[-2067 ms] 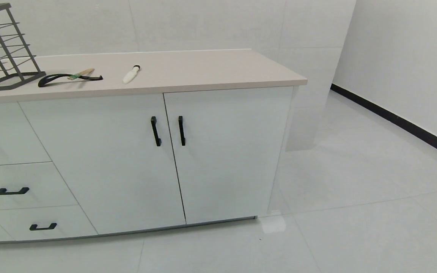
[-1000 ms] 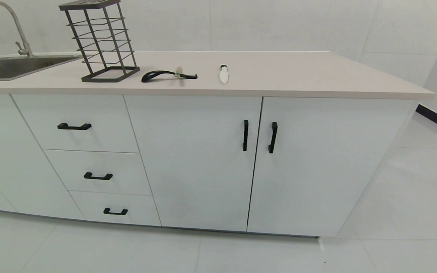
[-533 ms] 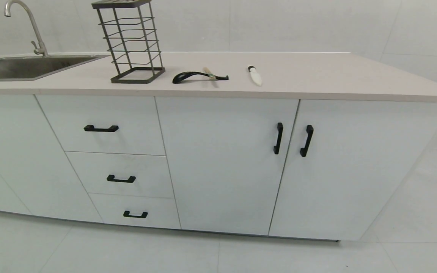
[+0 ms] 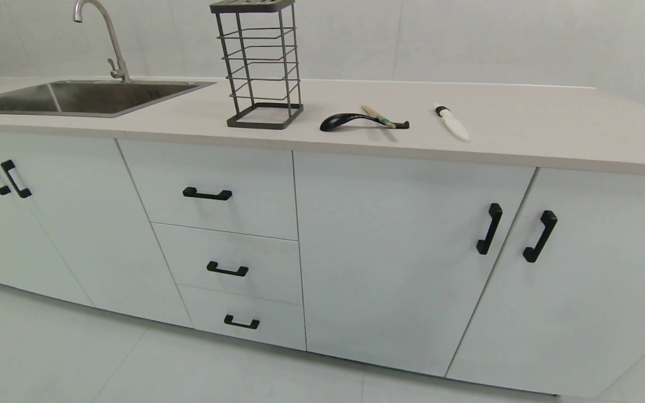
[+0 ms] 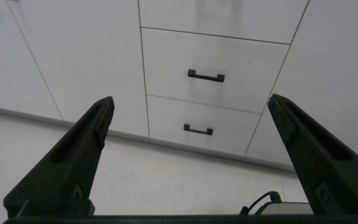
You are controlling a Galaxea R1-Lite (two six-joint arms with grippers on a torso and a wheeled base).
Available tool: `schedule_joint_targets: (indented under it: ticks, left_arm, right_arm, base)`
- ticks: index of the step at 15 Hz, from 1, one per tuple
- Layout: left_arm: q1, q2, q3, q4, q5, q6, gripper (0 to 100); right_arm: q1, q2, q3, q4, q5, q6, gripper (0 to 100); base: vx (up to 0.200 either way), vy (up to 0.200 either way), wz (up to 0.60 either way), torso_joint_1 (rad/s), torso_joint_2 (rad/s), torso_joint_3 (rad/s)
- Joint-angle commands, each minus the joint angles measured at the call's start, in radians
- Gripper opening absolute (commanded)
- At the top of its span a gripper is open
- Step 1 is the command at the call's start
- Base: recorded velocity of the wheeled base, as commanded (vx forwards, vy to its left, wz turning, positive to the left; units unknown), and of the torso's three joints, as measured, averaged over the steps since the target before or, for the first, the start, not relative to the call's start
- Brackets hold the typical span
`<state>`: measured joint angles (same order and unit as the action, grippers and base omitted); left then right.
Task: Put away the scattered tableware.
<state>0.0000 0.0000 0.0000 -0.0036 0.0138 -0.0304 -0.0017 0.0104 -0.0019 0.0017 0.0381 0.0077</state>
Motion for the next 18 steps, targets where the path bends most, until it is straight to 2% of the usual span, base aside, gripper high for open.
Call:
schedule_joint_targets:
  ticks: [1,2,5,12,18]
  left_arm:
    - [0.0,0.0,0.0,0.001,0.0,0.0,100]
    - [0.0,0.0,0.0,0.001,0.002,0.0,100]
    - [0.0,0.0,0.0,0.001,0.002,0.0,100]
    - [0.0,0.0,0.0,-0.001,0.002,0.001,100]
    - [0.0,0.0,0.0,-0.001,-0.002,0.009,100]
  right_arm:
    - [0.0,0.002,0.0,0.001,0.0,0.0,0]
    - [0.0,0.003,0.0,0.001,0.0,0.0,0]
    - [0.0,0.003,0.0,0.001,0.0,0.0,0]
    - [0.0,0.003,0.0,0.001,0.0,0.0,0]
    - [0.0,0.003,0.0,0.001,0.0,0.0,0]
  base:
    - [0.2,0.0,0.0,-0.012,0.0,0.002]
    - [0.2,0.0,0.0,0.007,0.01,-0.002]
    - [0.2,0.2,0.0,0.001,0.0,0.001]
    - [0.0,0.2,0.0,0.005,0.0,0.002]
    - [0.0,0.0,0.0,0.0,0.0,0.0]
